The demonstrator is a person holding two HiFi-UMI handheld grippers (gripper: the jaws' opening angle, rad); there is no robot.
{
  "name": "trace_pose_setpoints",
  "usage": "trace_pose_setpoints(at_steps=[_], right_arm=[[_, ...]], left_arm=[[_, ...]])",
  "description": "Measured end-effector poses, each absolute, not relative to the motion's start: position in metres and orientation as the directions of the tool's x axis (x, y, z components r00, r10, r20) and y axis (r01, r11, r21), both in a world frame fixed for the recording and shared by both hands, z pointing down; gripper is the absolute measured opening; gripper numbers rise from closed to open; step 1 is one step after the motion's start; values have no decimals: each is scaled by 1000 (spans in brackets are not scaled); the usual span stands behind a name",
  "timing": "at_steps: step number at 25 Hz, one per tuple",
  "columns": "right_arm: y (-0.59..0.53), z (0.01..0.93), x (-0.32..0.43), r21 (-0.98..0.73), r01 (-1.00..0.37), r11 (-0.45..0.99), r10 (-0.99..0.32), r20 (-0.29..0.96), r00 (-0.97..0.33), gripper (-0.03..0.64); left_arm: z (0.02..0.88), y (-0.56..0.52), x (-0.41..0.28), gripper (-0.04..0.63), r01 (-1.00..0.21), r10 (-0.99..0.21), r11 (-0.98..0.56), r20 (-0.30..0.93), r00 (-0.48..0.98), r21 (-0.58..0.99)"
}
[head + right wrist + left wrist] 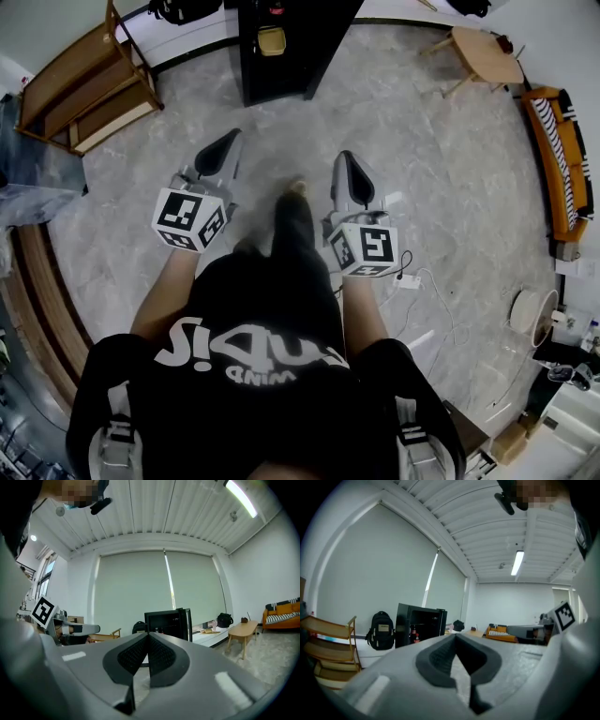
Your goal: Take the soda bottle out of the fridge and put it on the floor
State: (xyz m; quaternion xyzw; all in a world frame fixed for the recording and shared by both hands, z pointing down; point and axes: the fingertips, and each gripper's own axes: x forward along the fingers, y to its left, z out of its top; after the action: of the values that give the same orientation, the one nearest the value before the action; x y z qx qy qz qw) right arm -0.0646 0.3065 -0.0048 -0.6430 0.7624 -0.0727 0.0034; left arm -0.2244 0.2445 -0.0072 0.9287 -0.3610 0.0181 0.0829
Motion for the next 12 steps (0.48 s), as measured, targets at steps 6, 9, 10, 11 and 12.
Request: trace_pose_setpoints(at_steps=[6,9,10,11,12], right_arm=[[245,11,-42,-102,-980,170,-980,87,-179,-3],[203,14,-22,-105,-979,175,-979,88,-185,-3],[187,13,-16,-105,-978,180,-978,89,-189,-3],[169,11,-9,-101,-977,186,-976,91,-196,-3],[153,8,-2,-97,-976,194,-975,93,-203,-3]], left_arm=[[7,181,-200,2,-677,-673,-721,86,735,146],[5,143,-180,2,-677,-674,-722,82,735,142],[3,128,-174,2,-681,-677,-719,80,731,141],[0,112,-167,2,-686,-683,-714,79,726,138],[-3,98,-160,2,-692,-688,-710,78,721,133]])
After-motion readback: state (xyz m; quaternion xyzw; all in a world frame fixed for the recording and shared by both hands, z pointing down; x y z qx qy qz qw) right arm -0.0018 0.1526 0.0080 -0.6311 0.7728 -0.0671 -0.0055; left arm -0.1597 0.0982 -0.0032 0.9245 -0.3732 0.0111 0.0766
